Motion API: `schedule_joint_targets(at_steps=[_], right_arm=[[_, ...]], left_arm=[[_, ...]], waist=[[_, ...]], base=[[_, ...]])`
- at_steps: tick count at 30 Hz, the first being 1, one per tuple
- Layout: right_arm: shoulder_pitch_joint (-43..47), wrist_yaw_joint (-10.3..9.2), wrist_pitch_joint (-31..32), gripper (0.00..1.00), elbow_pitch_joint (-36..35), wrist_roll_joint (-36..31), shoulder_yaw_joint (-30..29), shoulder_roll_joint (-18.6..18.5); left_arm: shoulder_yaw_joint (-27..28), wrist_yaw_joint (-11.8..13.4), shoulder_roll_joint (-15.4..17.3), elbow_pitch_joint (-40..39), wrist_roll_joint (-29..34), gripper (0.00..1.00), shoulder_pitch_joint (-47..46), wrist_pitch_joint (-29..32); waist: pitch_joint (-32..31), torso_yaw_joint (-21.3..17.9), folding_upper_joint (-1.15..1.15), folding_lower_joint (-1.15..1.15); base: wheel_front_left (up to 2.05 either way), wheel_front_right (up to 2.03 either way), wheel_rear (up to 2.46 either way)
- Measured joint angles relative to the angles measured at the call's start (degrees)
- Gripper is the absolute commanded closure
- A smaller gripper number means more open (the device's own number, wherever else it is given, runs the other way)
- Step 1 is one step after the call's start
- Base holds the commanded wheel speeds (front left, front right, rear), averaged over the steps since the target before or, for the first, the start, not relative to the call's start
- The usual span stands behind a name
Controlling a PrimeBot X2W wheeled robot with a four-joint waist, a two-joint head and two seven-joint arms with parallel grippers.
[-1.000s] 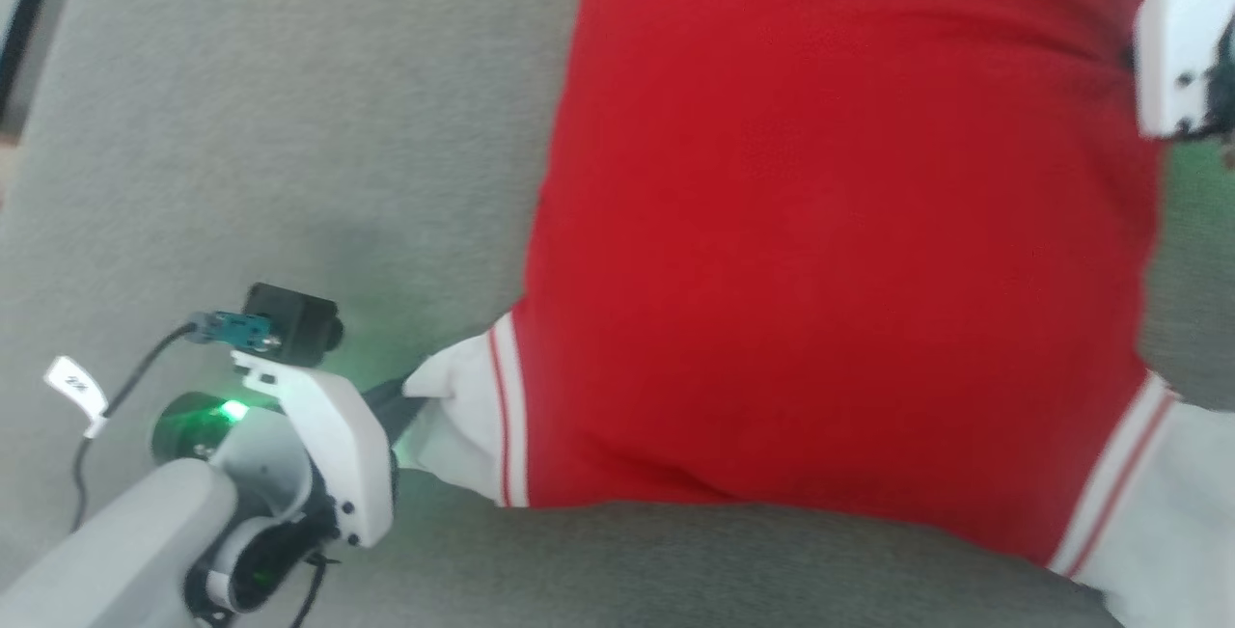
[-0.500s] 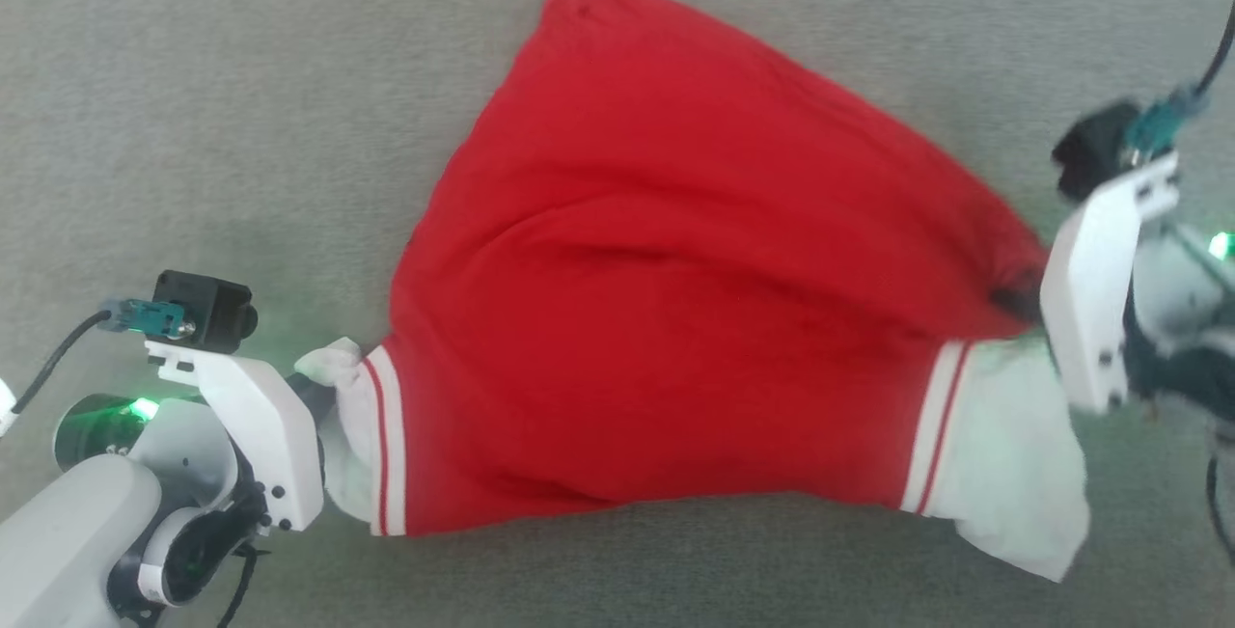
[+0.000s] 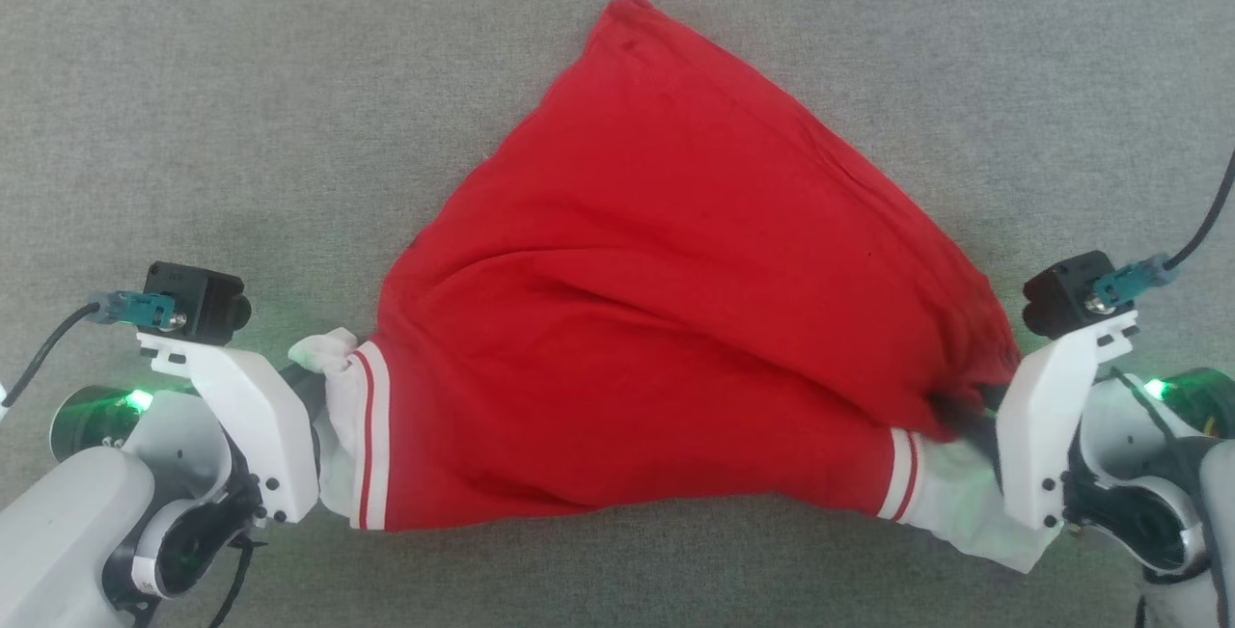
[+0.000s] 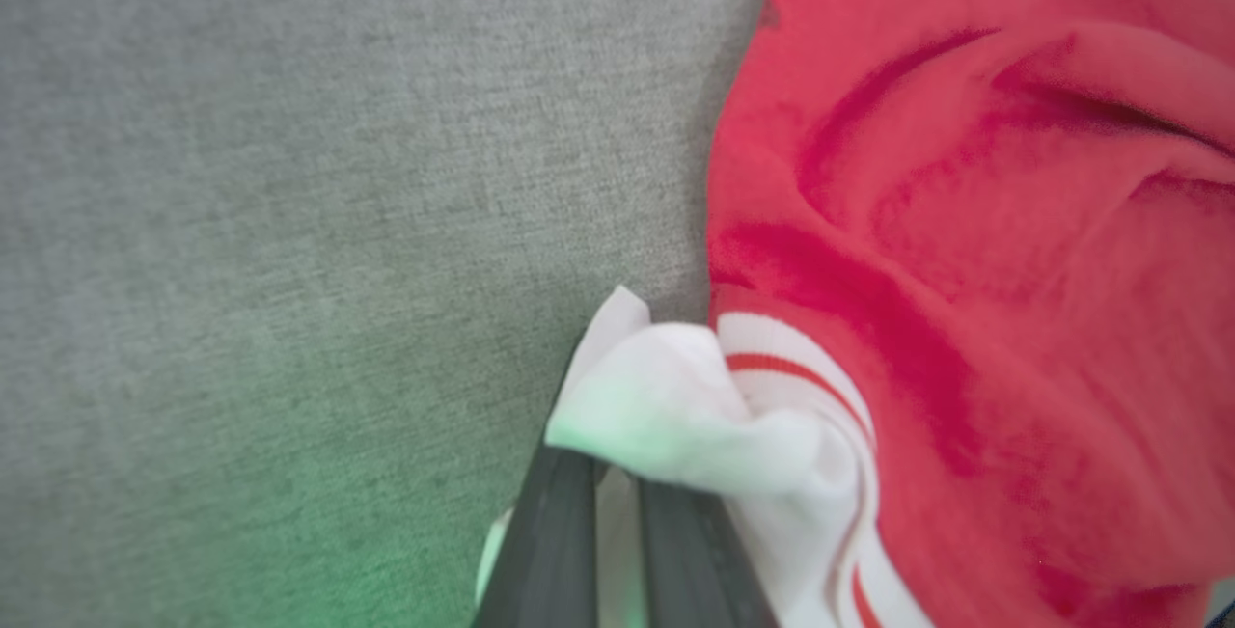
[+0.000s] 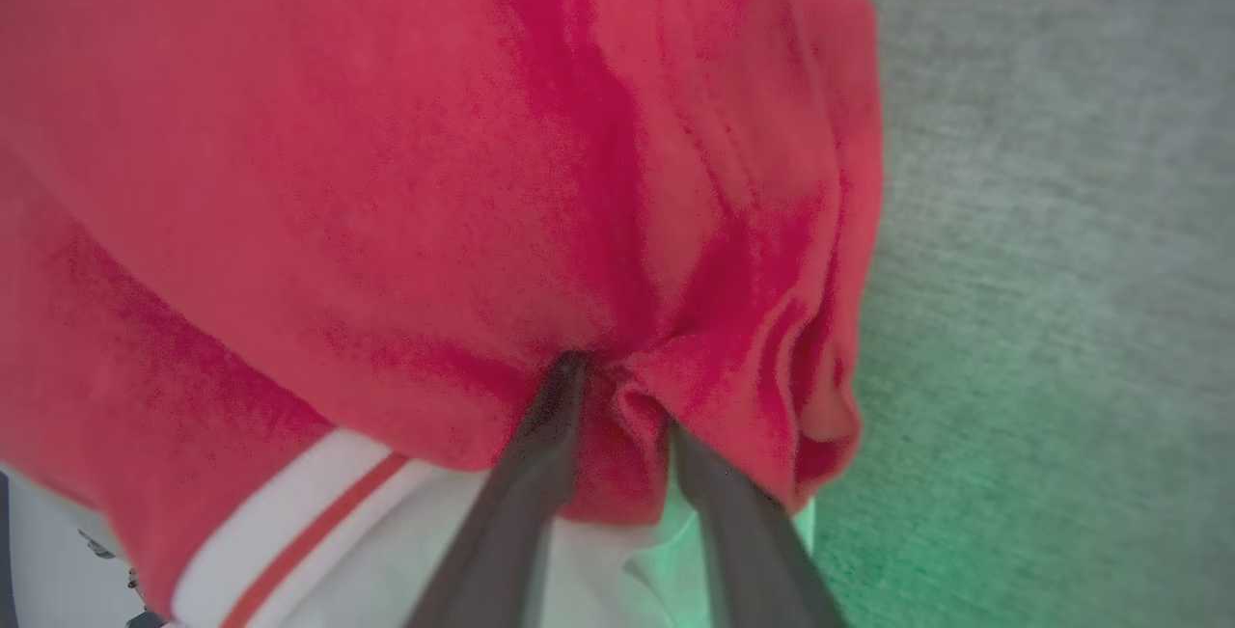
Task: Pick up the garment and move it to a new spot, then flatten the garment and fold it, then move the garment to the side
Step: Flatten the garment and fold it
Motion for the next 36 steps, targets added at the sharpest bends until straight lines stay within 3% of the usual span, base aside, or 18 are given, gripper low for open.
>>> schedule_joint_targets(at_steps=[6,16,21,26,36], right_arm=[[-0.3,0.32,-0.7,0.0,-1.1,1.2,0.0,-0.3],[1.6,-0.2,1.3,0.0,-19.6,0.8,-6.9,-0.2],[-3.8,-0.2,0.2,0.0,-22.6,-1.5,-5.5,-0.5],[-15.0,-0.2,-2.3,0.0,-15.2,-1.9,-0.3,-1.3],[-39.6,-0.2,-4.6,0.0,14.0,0.7,11.9,-4.4]], left_arm=[[-0.1,-0.4,-0.5,0.8,-0.2,1.0,0.0,-0.1],[-0.8,0.0,-1.0,0.4,-0.7,1.0,1.9,-0.6],[-1.1,0.1,-1.5,0.0,-0.7,1.0,2.1,-0.7],[-1.7,-0.2,-2.8,0.0,-0.5,1.0,1.5,-0.7],[-4.1,-3.5,-8.2,2.5,0.7,1.0,-2.9,-0.7]], waist=[[-1.0,0.2,0.0,0.0],[-3.0,1.5,0.0,0.0],[-3.3,2.9,0.0,0.0],[-2.7,4.8,0.0,0.0],[0.1,11.5,0.0,0.0]], base=[[0.0,0.0,0.0],[0.0,0.0,0.0],[0.0,0.0,0.0],[0.0,0.0,0.0],[0.0,0.0,0.0]])
